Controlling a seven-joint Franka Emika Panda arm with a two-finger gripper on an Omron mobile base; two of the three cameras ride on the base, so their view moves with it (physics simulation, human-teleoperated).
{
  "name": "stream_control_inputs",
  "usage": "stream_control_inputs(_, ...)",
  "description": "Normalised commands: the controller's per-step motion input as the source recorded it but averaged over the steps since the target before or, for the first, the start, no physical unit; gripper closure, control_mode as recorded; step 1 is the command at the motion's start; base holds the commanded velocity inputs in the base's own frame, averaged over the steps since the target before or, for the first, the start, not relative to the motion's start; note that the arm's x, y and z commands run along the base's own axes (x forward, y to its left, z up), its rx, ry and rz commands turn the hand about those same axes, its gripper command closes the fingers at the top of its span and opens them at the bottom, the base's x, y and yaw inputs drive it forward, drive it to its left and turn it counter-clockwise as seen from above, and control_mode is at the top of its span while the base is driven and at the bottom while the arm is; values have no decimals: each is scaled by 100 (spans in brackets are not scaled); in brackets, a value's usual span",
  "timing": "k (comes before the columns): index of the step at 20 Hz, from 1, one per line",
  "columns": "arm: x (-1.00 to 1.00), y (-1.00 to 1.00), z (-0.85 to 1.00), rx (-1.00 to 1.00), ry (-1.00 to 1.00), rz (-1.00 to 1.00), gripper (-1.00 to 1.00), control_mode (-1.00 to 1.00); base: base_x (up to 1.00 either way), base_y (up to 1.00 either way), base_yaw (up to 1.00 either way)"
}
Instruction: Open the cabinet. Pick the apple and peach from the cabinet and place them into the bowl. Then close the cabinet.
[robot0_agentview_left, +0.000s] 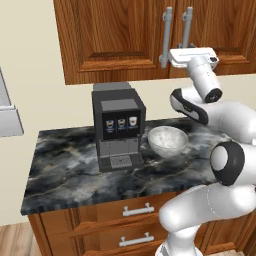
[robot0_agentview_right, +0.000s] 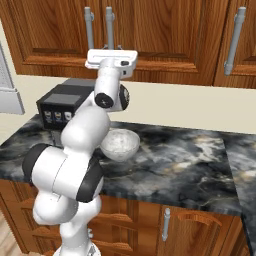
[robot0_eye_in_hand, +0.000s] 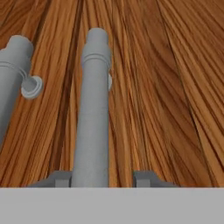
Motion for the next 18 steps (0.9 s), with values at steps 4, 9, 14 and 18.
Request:
stream_control_inputs(4, -59, -29, 21, 0, 0, -1, 100, -100, 0, 0, 0)
stream_control_inputs(9, -93, -58, 19, 3, 2, -5, 100, -100, 0, 0, 0)
stream_control_inputs(14, -100, -84, 20, 9, 2, -6, 100, -100, 0, 0, 0)
stream_control_inputs(18, -100, -99, 21, 12, 3, -6, 100, -100, 0, 0, 0)
